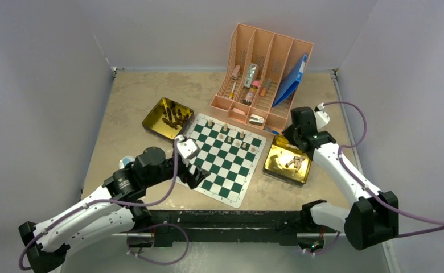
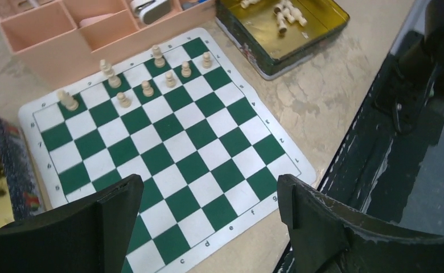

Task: Set up the chess pieces on the board
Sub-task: Pick up the chess piece from the storage box.

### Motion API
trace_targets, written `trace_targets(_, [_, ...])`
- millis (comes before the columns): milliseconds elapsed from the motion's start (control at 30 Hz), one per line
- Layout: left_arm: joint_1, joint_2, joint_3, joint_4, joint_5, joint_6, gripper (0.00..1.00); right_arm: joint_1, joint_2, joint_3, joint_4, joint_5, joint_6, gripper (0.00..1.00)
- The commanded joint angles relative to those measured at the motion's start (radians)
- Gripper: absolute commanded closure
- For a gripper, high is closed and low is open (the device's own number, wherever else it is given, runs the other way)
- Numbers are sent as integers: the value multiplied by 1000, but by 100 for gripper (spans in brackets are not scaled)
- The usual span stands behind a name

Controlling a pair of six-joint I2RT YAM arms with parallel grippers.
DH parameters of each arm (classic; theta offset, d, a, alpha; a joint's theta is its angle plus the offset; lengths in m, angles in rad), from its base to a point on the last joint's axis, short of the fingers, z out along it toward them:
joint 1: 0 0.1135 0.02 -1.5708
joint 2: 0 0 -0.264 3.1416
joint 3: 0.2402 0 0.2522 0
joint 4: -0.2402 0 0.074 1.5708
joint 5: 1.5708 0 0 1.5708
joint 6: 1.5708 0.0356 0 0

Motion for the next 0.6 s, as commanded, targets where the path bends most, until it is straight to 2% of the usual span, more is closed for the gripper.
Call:
trace_targets(0, [-5,44,28,115,203,264,13,-1,-75,25,157,-196,-249,85])
trace_targets(100, [-5,54,5,160,407,428,19,-2,-105,-11,251,-381,-333,86])
trace_targets(233, [-5,71,-4,180,577,636,24,-2,-147,-91,425,-769,-445,84])
trace_targets(367, [-5,92,7,222,601,748,25,3,-176,-148,522,-974,-487,87])
trace_targets(567, [-5,127,0,289,603,934,25,67,-174,-177,552,-1166,-544,90])
